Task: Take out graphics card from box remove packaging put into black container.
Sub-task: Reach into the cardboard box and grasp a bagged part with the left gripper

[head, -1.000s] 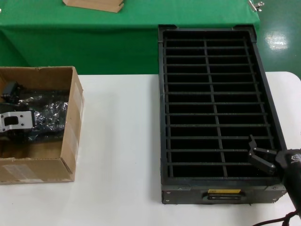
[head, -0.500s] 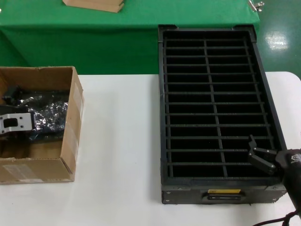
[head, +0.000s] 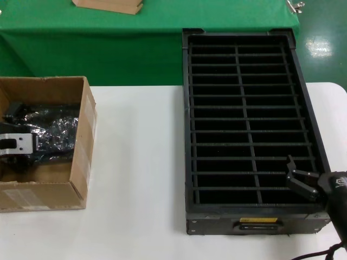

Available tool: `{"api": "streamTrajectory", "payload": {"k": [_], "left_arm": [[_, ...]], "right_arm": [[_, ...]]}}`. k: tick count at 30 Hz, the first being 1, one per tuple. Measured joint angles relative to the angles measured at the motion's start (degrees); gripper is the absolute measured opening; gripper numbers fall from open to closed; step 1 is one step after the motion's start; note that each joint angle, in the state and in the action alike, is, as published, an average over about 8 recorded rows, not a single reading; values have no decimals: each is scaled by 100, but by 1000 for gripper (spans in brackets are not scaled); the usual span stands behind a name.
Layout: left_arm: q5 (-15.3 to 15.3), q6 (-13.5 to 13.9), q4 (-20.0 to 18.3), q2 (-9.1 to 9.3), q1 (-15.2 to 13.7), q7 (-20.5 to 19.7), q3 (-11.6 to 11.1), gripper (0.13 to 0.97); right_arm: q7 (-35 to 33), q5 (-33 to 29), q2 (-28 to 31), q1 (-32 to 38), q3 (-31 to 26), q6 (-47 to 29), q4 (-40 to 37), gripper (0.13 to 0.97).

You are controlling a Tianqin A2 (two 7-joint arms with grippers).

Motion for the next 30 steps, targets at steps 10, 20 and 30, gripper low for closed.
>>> {"api": "streamTrajectory", "payload": {"k": [10,20,30], "left_arm": [[86,-171,85,69,54,65,-12,936],[-40,-591,164,216,120,220,-210,965],[-257,-993,209,312,154,471,-481,966]], "right_arm": [[0,0,0,0,0,0,0,966],[0,0,0,0,0,0,0,966],[0,0,0,0,0,0,0,966]]}}
